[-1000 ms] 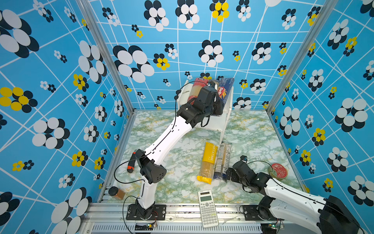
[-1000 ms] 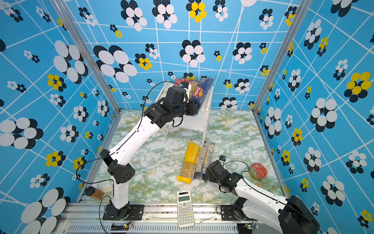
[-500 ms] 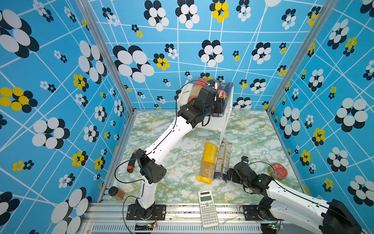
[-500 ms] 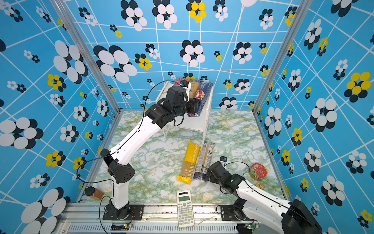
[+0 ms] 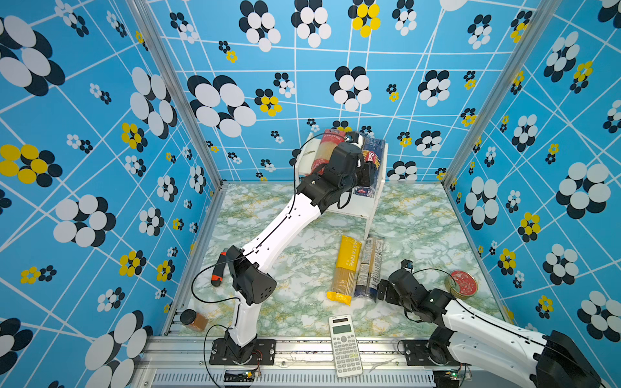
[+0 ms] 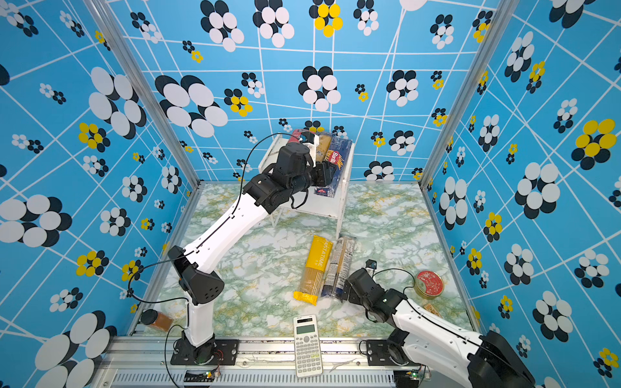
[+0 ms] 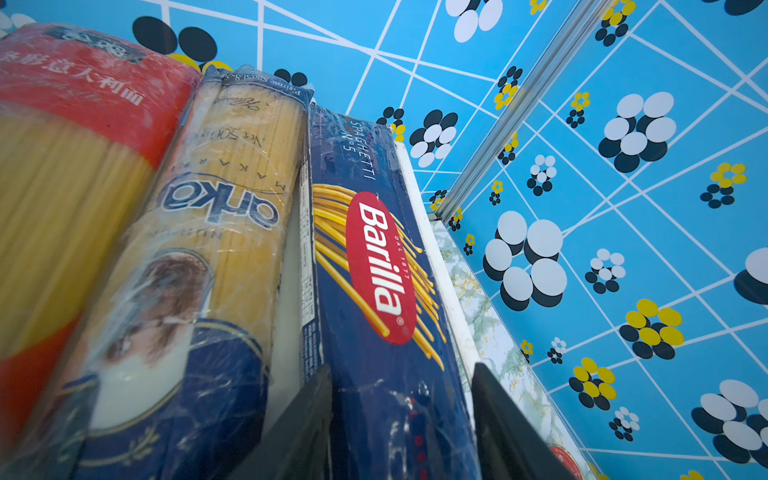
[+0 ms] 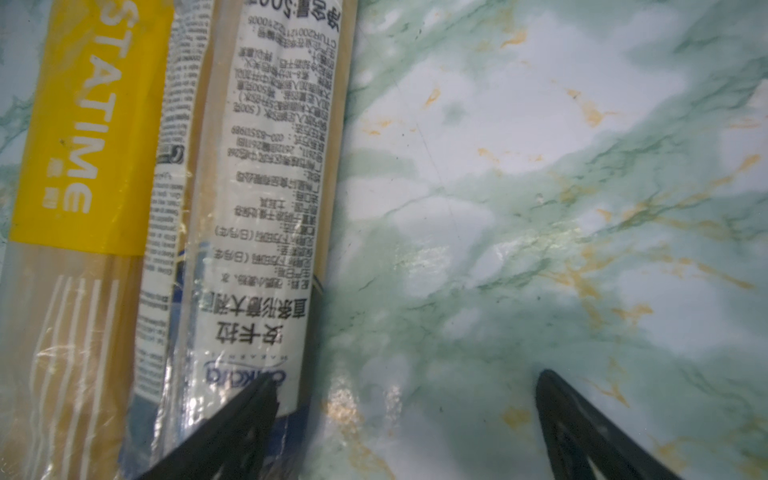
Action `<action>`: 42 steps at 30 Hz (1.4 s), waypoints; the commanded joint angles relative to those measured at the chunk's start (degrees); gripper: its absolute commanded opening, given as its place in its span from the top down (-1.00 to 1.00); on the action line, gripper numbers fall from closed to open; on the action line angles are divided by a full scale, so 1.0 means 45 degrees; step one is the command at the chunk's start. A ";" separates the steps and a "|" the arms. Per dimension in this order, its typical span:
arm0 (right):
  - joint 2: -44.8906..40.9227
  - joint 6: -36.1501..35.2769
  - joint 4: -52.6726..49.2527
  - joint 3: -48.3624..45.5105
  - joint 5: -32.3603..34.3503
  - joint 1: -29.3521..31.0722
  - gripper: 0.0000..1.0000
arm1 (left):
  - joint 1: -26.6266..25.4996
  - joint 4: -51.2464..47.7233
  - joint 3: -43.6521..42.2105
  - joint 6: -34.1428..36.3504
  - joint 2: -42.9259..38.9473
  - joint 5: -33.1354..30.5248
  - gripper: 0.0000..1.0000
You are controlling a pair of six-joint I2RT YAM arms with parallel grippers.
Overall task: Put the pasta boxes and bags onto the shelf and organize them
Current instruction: 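Open the left gripper to release the Barilla box on the shelf, then withdraw the left gripper from the shelf down toward the yellow PASTATIME bag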
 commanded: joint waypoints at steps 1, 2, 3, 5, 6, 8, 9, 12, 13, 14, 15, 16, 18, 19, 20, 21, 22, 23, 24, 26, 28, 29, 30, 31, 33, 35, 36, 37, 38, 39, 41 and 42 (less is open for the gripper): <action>-0.0054 0.0226 -0.0422 -0.0123 0.0011 -0.0080 -0.98 | -0.0252 -0.0015 -0.0137 0.0611 -0.0477 -0.0546 -0.12; -0.0034 0.0231 -0.0427 -0.0105 -0.0005 -0.0086 -0.98 | -0.0267 -0.0078 -0.0154 0.0727 -0.0630 -0.0630 -0.12; -0.0009 0.0231 -0.0418 -0.0100 0.0007 -0.0075 -0.98 | -0.0286 -0.0115 -0.0173 0.0811 -0.0745 -0.0676 -0.13; 0.0014 0.0226 -0.0424 -0.0059 -0.0005 -0.0078 -0.98 | -0.0315 -0.0160 -0.0395 0.0962 -0.1139 -0.0698 -0.14; 0.0036 0.0231 -0.0429 -0.0041 -0.0001 -0.0090 -0.98 | -0.0323 -0.0133 -0.0552 0.1005 -0.1356 -0.0661 -0.14; 0.0049 0.0213 -0.0440 -0.0007 0.0020 -0.0081 -0.98 | -0.0376 -0.0054 -0.0983 0.1102 -0.1684 -0.0495 -0.16; 0.0059 0.0199 -0.0446 0.0017 0.0022 -0.0078 -0.98 | -0.0390 -0.0033 -0.1171 0.1118 -0.2108 -0.0402 -0.18; 0.0138 0.0155 -0.0582 0.0163 -0.0002 -0.0085 -0.99 | -0.0458 0.0005 -0.1858 0.1195 -0.2916 -0.0009 -0.23; 0.0175 0.0125 -0.0666 0.0247 -0.0003 -0.0090 -0.98 | -0.0459 0.0004 -0.2160 0.1197 -0.3232 0.0109 -0.24; 0.0216 0.0090 -0.0743 0.0350 -0.0001 -0.0076 -0.99 | -0.0475 0.0040 -0.2516 0.1195 -0.3559 0.0205 -0.25; 0.0273 0.0034 -0.0791 0.0433 0.0002 -0.0080 -0.98 | -0.0478 0.0115 -0.2860 0.1216 -0.3848 0.0336 -0.28; 0.0312 0.0003 -0.0863 0.0541 -0.0010 -0.0092 -0.98 | -0.0497 0.0185 -0.3283 0.1211 -0.4209 0.0472 -0.57; 0.0411 -0.0073 -0.1036 0.0786 -0.0006 -0.0078 -0.98 | -0.0481 0.0309 -0.4133 0.1216 -0.4909 0.0803 -0.98; 0.0464 -0.0124 -0.1101 0.0921 -0.0003 -0.0075 -0.98 | -0.0495 0.0444 -0.4713 0.1195 -0.5330 0.0880 -0.99; 0.0507 -0.0157 -0.1196 0.1056 -0.0015 -0.0078 -0.99 | -0.0502 0.0580 -0.5327 0.1187 -0.5768 0.0914 -0.99; 0.0543 -0.0208 -0.1258 0.1168 0.0000 -0.0085 -0.99 | -0.0506 0.0689 -0.5890 0.1192 -0.6155 0.0946 -0.99; 0.0582 -0.0252 -0.1347 0.1317 0.0003 -0.0091 -0.98 | -0.0545 0.0812 -0.6579 0.1217 -0.6616 0.0804 -0.98; 0.0639 -0.0276 -0.1424 0.1495 0.0004 -0.0086 -0.98 | -0.0597 0.0963 -0.7297 0.1210 -0.7104 0.0603 -0.99; 0.0667 -0.0301 -0.1462 0.1630 0.0007 -0.0075 -0.98 | -0.0629 0.1160 -0.8000 0.1230 -0.7510 0.0506 -0.98; 0.0813 -0.0389 -0.1585 0.1933 0.0001 -0.0075 -0.98 | -0.0648 0.1636 -0.9627 0.1195 -0.8547 0.0227 -0.98; 0.1002 -0.0462 -0.1693 0.2275 0.0002 -0.0087 -0.98 | -0.0645 0.1933 -1.1065 0.1175 -0.9351 -0.0071 -0.98; 0.1089 -0.0474 -0.1780 0.2420 0.0005 -0.0085 -0.98 | -0.0650 0.2045 -1.1765 0.1125 -0.9766 -0.0224 -0.98; 0.1181 -0.0489 -0.1814 0.2559 -0.0007 -0.0078 -0.99 | -0.0639 0.2112 -1.2415 0.1070 -1.0077 -0.0348 -0.98; 0.1306 -0.0520 -0.1836 0.2714 -0.0005 -0.0077 -0.98 | -0.0673 0.2204 -1.3137 0.0959 -1.0443 -0.0449 -0.98; 0.1586 -0.0548 -0.1863 0.3007 0.0018 -0.0076 -0.98 | -0.0660 0.2224 -1.4346 0.0682 -1.1002 -0.0519 -0.99; 0.1946 -0.0589 -0.1911 0.3350 0.0065 -0.0077 -0.98 | -0.0694 0.2261 -1.5620 0.0289 -1.1508 -0.0560 -0.98; 0.2127 -0.0589 -0.1904 0.3521 0.0083 -0.0080 -0.98 | -0.0683 0.2262 -1.6142 0.0087 -1.1713 -0.0640 -0.98; 0.2346 -0.0590 -0.1897 0.3696 0.0072 -0.0090 -0.99 | -0.0688 0.2285 -1.6762 -0.0197 -1.1915 -0.0772 -0.98; 0.2550 -0.0590 -0.1872 0.3864 0.0038 -0.0094 -0.98 | -0.0676 0.2301 -1.7251 -0.0432 -1.2074 -0.0821 -0.98; 0.2796 -0.0595 -0.1842 0.4039 -0.0003 -0.0076 -0.99 | -0.0684 0.2330 -1.7829 -0.0642 -1.2250 -0.0853 -0.99; 0.3288 -0.0591 -0.1875 0.4438 -0.0069 -0.0084 -0.98 | -0.0693 0.2377 -1.8713 -0.1091 -1.2565 -0.0845 -0.98; 0.3513 -0.0591 -0.1875 0.4596 -0.0098 -0.0078 -0.98 | -0.0694 0.2413 -1.9035 -0.1228 -1.2672 -0.0834 -0.98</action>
